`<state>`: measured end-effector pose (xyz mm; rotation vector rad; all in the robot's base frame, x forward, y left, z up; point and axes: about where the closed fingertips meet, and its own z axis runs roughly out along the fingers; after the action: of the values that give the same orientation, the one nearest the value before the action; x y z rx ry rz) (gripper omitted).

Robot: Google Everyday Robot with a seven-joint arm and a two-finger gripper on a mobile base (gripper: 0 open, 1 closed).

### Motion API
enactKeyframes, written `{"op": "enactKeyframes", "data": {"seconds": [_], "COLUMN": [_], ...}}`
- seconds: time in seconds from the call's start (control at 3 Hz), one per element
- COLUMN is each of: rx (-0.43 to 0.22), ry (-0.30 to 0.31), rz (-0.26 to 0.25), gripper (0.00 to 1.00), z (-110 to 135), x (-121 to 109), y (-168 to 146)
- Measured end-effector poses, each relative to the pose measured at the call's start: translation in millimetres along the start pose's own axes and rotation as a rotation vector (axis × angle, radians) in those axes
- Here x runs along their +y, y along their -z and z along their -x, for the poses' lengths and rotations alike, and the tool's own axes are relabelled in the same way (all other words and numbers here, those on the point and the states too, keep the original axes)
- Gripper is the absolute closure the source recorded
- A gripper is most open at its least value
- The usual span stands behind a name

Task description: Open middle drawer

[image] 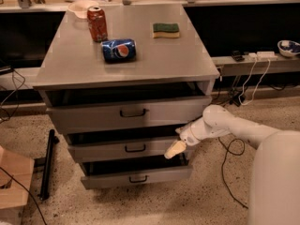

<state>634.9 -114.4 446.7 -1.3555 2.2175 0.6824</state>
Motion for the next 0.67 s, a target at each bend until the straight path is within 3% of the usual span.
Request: {"op": "enactKeyframes", "data": {"seconds": [0.33,0.67], "rx": [0.013,0.014], "ry": [-0.023,-0.026], "rz": [0.036,0.04], "gripper": [0.47,0.7], "z": [-6.6,-4.0], "x": [5.8,5.6], "y": [-10.2,-8.3]}}
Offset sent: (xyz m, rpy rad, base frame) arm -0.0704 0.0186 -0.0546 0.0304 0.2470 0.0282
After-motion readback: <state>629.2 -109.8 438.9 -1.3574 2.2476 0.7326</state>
